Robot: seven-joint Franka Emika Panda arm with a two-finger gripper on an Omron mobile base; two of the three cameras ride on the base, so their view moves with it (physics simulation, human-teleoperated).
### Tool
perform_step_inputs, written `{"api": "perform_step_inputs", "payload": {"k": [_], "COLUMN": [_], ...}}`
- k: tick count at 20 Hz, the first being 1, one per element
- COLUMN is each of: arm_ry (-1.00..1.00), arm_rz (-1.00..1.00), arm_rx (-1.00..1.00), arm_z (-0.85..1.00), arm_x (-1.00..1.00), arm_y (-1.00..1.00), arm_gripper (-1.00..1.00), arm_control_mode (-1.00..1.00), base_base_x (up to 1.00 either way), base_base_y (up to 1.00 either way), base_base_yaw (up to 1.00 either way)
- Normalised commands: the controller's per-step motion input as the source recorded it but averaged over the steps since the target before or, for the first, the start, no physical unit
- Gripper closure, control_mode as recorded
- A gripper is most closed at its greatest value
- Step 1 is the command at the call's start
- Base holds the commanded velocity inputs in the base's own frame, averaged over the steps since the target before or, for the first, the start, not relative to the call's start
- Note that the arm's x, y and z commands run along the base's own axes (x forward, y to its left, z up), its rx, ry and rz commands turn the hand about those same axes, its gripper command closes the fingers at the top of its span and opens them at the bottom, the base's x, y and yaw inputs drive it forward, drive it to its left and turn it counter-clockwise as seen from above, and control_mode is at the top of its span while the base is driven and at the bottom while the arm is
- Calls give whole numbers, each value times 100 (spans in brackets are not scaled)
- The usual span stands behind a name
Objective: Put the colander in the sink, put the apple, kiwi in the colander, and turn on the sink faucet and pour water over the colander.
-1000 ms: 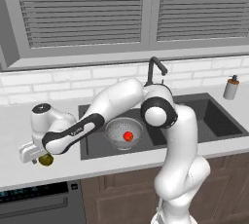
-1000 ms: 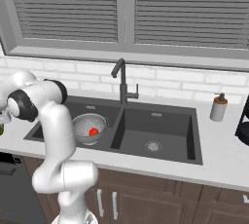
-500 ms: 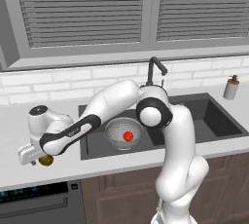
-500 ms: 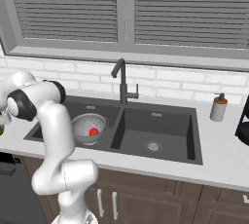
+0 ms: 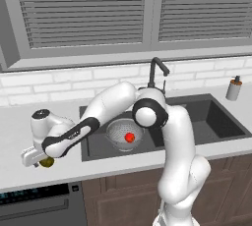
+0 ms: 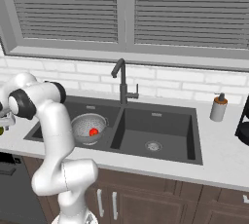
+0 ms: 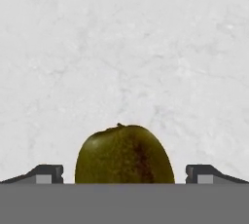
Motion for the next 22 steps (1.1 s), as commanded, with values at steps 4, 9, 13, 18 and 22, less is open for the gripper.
{"api": "perform_step_inputs", "payload": {"k": [4, 9, 13, 18, 22], "arm_ry": [0, 0, 0, 0, 0], "arm_rz": [0, 0, 0, 0, 0], "arm_rx": [0, 0, 0, 0, 0], "arm_z": [-20, -10, 3, 49, 66], "arm_x": [0, 0, 0, 5, 43], "arm_y": [2, 1, -1, -29, -71], "arm_gripper": [-100, 100, 100, 100, 100], "arm_control_mode": [-100, -100, -100, -100, -100], "base_base_x": [0, 0, 0, 0, 0], "base_base_y": [0, 0, 0, 0, 0], "base_base_yaw": [0, 0, 0, 0, 0]}}
